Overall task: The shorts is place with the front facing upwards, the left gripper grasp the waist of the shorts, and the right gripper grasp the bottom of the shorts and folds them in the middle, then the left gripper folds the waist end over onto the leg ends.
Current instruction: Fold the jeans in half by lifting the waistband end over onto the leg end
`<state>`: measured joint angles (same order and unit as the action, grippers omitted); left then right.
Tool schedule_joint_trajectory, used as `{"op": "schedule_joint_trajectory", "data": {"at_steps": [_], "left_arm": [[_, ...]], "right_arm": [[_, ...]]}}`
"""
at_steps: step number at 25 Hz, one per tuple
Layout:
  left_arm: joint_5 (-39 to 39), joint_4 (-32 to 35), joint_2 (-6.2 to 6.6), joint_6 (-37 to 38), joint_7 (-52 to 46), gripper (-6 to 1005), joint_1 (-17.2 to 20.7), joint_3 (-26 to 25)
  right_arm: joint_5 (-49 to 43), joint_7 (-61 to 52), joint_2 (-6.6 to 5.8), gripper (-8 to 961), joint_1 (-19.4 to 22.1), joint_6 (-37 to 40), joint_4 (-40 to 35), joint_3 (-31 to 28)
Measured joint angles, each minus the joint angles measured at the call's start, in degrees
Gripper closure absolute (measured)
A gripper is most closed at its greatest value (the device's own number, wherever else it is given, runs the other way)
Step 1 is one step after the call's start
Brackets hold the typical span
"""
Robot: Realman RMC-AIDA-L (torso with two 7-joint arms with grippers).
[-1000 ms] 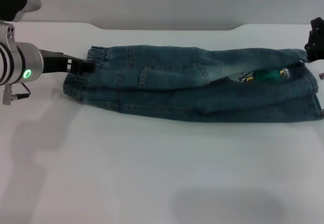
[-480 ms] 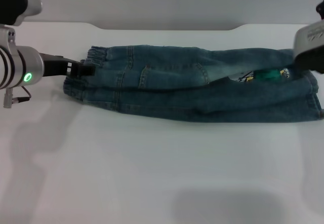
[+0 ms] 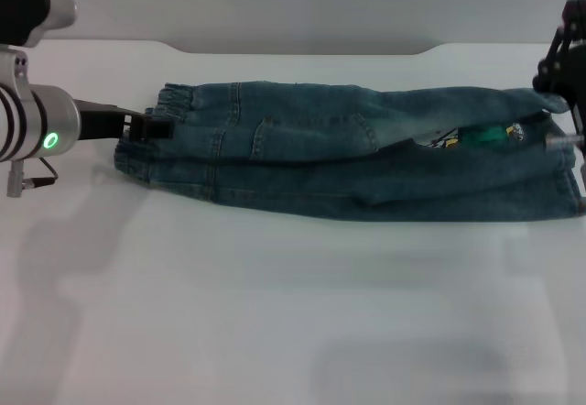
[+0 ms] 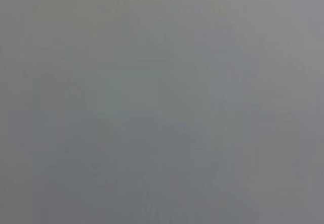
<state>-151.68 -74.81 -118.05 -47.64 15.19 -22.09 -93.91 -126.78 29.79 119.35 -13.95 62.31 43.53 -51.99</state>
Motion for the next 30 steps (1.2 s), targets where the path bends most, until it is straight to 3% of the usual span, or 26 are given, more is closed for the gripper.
{"op": "schedule_joint_trajectory", "data": {"at_steps": [6, 14, 30], "left_arm": [[-0.1, -0.6, 0.10, -0.7, -0.1, 150, 0.2, -1.4], [-0.2, 2.1, 0.19, -4.5, 0.2, 150, -2.9, -2.7], [-0.6, 11.5, 0.27, -3.3, 0.6, 150, -7.4, -3.0]], "right_arm": [[1.7, 0.3, 0.00, 953, 1.8, 0.1, -0.5, 2.0], [2.4, 1.8, -0.11, 953, 3.0, 0.2, -0.4, 2.2], [3.0, 2.9, -0.22, 953, 3.5, -0.6, -0.8, 2.2]]}}
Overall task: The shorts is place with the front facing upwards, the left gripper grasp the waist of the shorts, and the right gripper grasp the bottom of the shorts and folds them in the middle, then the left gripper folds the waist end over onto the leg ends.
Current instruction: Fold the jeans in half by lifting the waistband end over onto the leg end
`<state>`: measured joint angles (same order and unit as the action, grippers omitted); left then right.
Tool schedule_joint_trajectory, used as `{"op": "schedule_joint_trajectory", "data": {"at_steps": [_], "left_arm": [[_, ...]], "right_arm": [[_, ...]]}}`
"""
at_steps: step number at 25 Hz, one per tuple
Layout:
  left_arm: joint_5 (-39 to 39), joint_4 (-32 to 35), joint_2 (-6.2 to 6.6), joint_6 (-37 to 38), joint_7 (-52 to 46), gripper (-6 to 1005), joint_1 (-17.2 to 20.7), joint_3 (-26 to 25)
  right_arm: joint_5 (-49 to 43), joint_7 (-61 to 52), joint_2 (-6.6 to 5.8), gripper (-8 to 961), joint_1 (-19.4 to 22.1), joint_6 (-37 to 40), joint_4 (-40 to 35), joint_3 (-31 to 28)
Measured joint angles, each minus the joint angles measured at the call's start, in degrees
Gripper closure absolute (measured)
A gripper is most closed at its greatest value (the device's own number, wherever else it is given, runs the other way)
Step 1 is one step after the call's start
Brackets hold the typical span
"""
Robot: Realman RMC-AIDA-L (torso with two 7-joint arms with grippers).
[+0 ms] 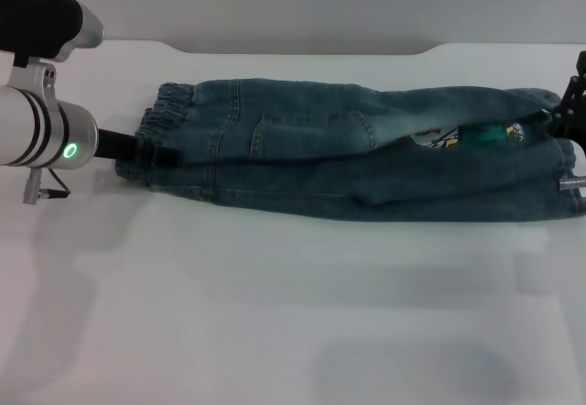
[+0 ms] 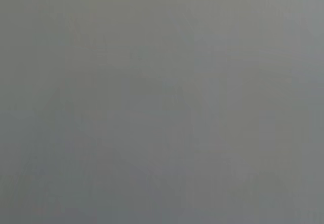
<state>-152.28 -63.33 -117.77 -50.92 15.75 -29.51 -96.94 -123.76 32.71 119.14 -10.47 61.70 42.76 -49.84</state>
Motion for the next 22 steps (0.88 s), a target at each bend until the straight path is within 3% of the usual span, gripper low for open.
{"op": "schedule_joint_trajectory", "data": {"at_steps": [6, 14, 22], "left_arm": [[-0.5, -0.7, 0.00, -0.6, -0.3, 149, 0.1, -0.1], [-5.5, -7.9, -0.10, -5.2, -4.3, 149, 2.6, -0.1], [-5.4, -7.6, -0.22, -5.8, -4.4, 146, 3.3, 0.0]], "right_arm": [[0.0, 0.0, -0.05, 954, -0.4, -0.7, 0.0, -0.2], [0.1, 0.0, -0.14, 954, -0.7, -1.3, 0.1, -0.3], [0.0, 0.1, -0.19, 955, -0.8, -2.0, 0.0, -0.4]]}}
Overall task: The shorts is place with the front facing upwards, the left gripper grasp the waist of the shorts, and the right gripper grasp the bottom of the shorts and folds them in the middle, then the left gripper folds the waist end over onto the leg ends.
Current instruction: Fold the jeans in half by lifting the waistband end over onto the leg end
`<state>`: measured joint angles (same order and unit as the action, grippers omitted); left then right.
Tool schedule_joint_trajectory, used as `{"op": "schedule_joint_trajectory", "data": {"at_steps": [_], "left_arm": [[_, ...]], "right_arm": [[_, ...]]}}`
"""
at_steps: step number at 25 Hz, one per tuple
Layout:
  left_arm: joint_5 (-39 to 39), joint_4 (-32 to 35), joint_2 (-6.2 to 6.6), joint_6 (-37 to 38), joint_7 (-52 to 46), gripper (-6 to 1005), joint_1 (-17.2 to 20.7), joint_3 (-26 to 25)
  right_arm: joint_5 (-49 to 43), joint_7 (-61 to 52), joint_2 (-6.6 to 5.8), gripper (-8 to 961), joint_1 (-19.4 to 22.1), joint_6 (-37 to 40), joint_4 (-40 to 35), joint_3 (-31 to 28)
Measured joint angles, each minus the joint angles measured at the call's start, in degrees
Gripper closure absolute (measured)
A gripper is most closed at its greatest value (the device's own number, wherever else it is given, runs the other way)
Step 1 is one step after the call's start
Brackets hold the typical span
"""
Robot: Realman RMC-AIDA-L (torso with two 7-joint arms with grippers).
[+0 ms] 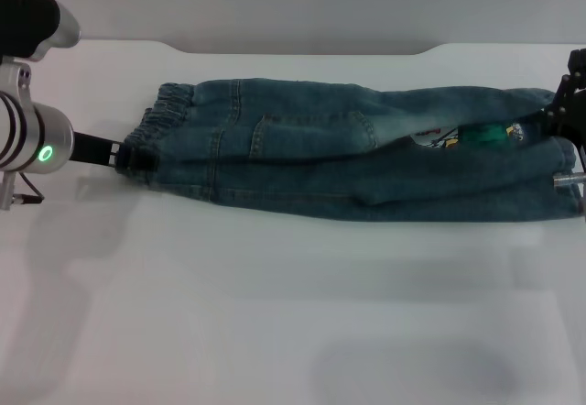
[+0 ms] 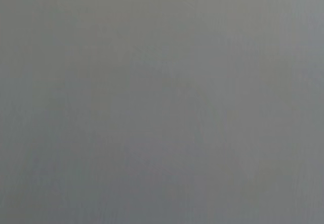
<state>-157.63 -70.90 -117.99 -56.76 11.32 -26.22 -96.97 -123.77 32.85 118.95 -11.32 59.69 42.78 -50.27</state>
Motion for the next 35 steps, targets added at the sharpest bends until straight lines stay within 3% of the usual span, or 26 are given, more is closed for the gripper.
{"op": "schedule_joint_trajectory", "data": {"at_steps": [35], "left_arm": [[2.1, 4.5, -0.14, 4.1, 0.0, 152, -0.8, 2.8]], "right_arm": [[-0.3, 0.3, -0.12, 953, 0.7, 0.0, 0.5, 0.4]]}}
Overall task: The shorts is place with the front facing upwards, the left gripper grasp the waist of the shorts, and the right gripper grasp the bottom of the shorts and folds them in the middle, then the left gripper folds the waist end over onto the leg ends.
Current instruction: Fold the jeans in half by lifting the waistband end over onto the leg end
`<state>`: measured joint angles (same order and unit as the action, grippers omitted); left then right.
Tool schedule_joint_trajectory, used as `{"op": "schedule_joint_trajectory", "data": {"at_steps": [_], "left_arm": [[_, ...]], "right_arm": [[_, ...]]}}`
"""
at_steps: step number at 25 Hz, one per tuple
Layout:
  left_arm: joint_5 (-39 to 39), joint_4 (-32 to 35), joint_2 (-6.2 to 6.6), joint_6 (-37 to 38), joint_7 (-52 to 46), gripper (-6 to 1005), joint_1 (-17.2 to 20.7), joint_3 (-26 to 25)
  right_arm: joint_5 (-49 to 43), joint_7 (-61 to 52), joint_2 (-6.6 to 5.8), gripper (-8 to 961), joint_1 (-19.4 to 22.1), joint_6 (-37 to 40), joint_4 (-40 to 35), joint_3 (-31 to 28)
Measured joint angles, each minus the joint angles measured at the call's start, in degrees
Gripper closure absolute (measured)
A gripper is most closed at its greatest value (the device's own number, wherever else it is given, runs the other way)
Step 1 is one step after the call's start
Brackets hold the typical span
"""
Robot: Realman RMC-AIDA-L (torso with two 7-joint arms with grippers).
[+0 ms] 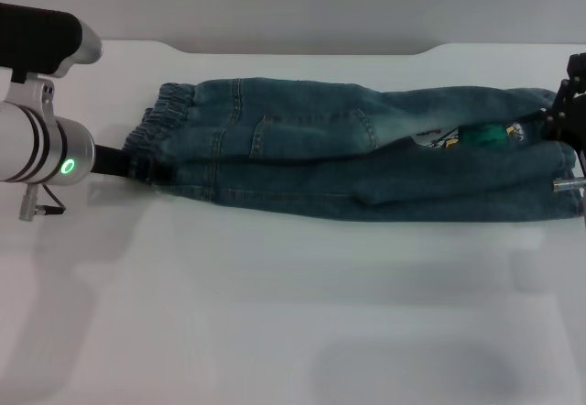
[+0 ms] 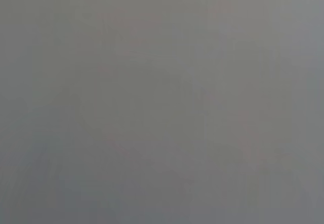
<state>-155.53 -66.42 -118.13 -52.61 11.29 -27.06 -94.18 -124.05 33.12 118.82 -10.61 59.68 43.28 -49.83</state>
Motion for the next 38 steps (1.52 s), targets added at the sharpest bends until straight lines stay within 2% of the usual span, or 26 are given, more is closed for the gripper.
{"op": "schedule_joint_trajectory", "data": {"at_steps": [3, 9, 14, 20, 23, 28, 32, 33, 38], "left_arm": [[0.0, 0.2, 0.02, 0.3, 0.0, 152, -0.1, 0.5], [0.0, 0.1, 0.08, 0.8, -0.1, 329, 0.3, 0.8], [0.1, -0.2, 0.09, 0.6, 0.0, 431, 0.6, 0.8], [0.1, -1.4, 0.09, 0.4, 0.1, 466, 1.0, 0.8], [0.1, -3.3, 0.10, 0.3, 0.1, 486, 1.9, 0.8], [0.1, -11.4, 0.02, -1.3, -0.1, 526, 5.3, 0.9], [0.1, -14.7, 0.01, -1.7, -0.2, 567, 7.0, 1.5], [0.7, -17.5, 0.01, -1.8, -0.3, 577, 8.5, 2.2], [2.2, -21.8, 0.04, -1.7, 0.0, 612, 10.7, 3.4]], "right_arm": [[0.0, 0.2, -0.01, 953, 0.2, 0.0, 0.4, 0.0], [-0.1, 0.3, -0.12, 954, 0.7, 0.0, 1.1, 0.0], [-0.2, 0.4, -0.17, 954, 0.8, 0.3, 1.5, 0.0], [-0.2, 0.4, -0.18, 953, 0.8, 0.3, 2.0, 0.0], [-0.2, 0.4, -0.18, 953, 0.7, 0.2, 2.1, 0.0], [-0.2, 0.4, -0.18, 954, 0.4, 0.1, 1.9, 0.0], [-0.2, 0.3, -0.14, 954, 0.1, -0.3, 1.9, 0.0], [-0.2, 0.2, -0.08, 954, 0.0, -0.6, 2.0, 0.1], [0.0, 0.0, 0.13, 954, -1.5, -3.9, 1.8, 0.1]]}}
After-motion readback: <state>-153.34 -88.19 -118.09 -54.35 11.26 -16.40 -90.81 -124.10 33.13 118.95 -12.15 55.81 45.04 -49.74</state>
